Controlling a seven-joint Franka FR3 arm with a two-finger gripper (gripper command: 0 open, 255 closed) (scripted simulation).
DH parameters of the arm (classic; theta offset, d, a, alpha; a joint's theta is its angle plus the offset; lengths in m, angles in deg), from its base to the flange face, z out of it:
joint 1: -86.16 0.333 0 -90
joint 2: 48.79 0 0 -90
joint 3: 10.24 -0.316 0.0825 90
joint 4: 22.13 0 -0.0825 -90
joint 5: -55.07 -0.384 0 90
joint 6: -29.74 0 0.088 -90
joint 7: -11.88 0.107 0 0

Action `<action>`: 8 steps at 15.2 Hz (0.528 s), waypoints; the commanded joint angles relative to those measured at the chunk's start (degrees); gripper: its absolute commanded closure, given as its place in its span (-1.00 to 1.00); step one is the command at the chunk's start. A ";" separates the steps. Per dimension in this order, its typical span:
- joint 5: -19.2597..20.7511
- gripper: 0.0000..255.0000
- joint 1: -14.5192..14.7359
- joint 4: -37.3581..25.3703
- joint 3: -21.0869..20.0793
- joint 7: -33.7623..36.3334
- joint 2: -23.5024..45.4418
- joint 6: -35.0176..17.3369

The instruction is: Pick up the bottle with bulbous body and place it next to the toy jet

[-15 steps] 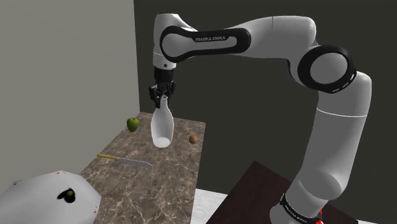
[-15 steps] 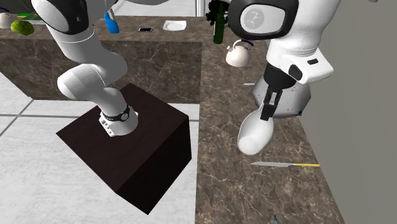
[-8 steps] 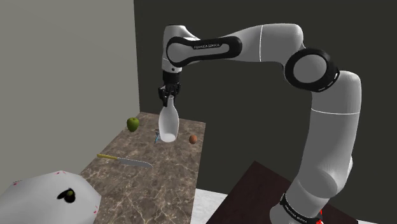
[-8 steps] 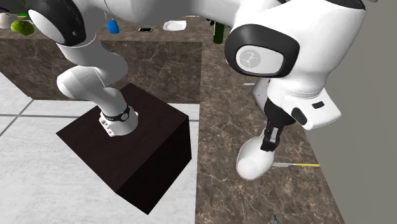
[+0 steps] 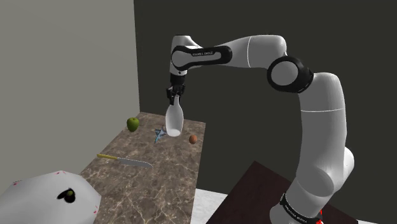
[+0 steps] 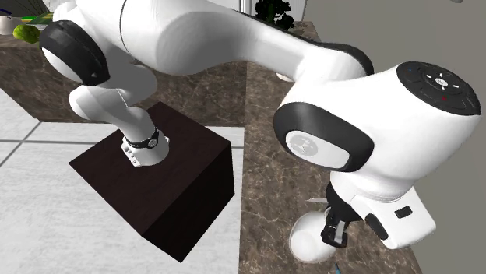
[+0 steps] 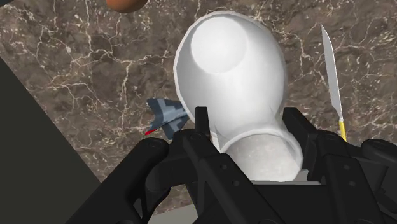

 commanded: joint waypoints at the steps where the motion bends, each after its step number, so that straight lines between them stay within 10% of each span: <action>1: 0.48 1.00 -0.54 -2.99 0.66 -1.51 2.83 0.10; 8: 1.09 1.00 -1.23 -1.82 1.35 -2.42 5.62 -3.80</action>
